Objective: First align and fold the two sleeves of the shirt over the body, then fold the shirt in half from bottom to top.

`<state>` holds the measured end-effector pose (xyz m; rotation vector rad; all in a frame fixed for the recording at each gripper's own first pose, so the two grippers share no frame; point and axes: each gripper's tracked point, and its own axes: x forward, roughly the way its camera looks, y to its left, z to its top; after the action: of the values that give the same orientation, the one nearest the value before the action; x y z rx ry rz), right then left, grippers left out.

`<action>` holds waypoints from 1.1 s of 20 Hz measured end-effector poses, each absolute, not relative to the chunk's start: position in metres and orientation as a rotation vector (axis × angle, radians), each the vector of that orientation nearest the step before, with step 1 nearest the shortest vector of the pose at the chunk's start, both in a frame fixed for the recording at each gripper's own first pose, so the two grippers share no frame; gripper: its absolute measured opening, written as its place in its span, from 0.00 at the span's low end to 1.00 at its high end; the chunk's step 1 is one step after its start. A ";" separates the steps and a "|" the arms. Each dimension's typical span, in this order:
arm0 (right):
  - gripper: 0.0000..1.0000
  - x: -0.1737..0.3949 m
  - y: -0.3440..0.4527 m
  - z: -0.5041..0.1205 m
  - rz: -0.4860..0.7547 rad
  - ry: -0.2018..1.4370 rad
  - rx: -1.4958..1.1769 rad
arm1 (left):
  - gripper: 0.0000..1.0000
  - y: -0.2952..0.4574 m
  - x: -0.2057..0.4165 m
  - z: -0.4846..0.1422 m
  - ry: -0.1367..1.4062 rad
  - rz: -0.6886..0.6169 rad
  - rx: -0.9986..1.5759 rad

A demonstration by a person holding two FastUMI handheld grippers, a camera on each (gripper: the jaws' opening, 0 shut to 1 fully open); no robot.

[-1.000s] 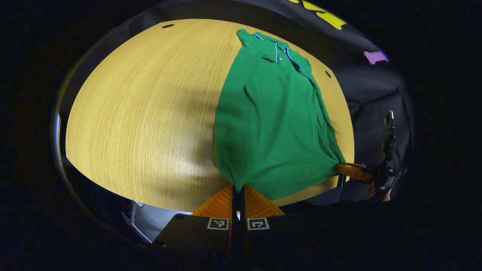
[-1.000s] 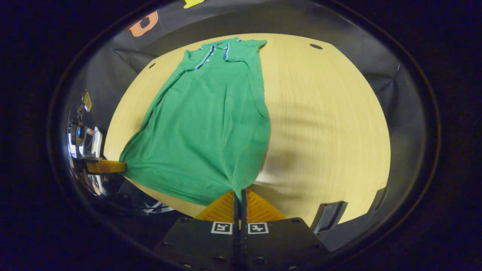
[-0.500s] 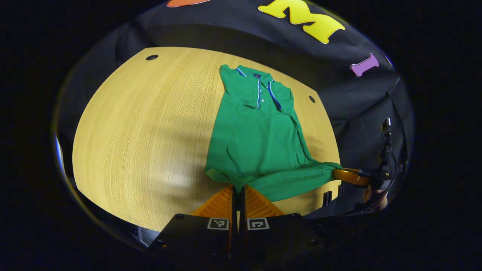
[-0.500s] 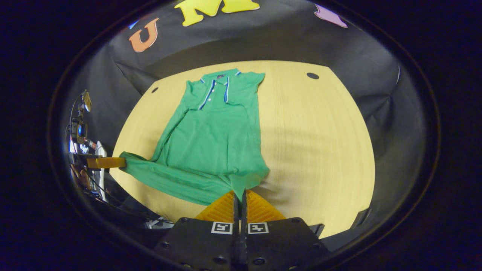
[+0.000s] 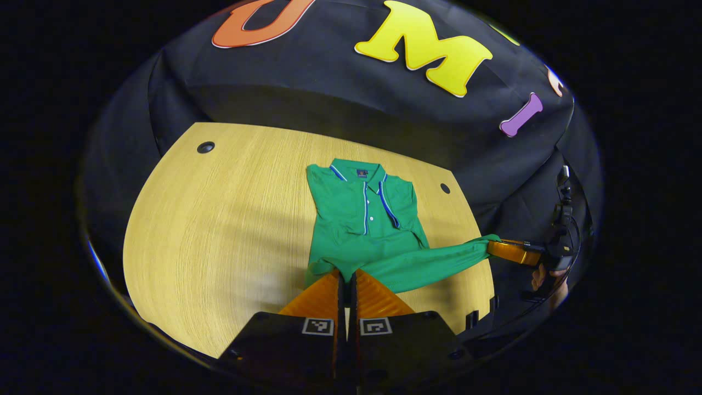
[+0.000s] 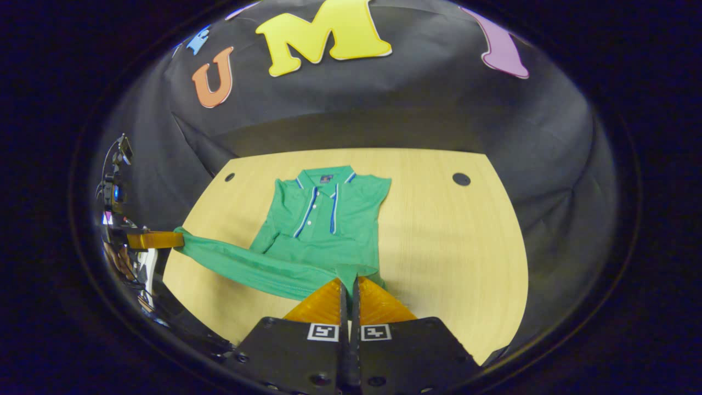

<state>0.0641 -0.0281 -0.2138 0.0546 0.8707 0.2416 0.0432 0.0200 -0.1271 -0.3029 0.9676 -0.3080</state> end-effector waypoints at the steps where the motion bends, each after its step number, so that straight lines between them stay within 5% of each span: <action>1: 0.00 0.077 -0.026 -0.208 0.244 0.853 0.043 | 0.04 0.020 0.048 -0.129 0.959 -0.310 -0.294; 12: 0.02 0.201 -0.008 -0.163 0.237 0.716 0.004 | 0.04 0.030 0.185 -0.093 0.794 -0.303 -0.232; 22: 0.00 0.306 -0.005 -0.230 0.208 0.710 0.009 | 0.03 0.018 0.283 -0.176 0.758 -0.252 -0.258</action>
<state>0.3064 -0.0049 -0.2302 0.0086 0.7105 0.2082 0.2832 0.0184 -0.1764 -0.2582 0.7577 -0.2515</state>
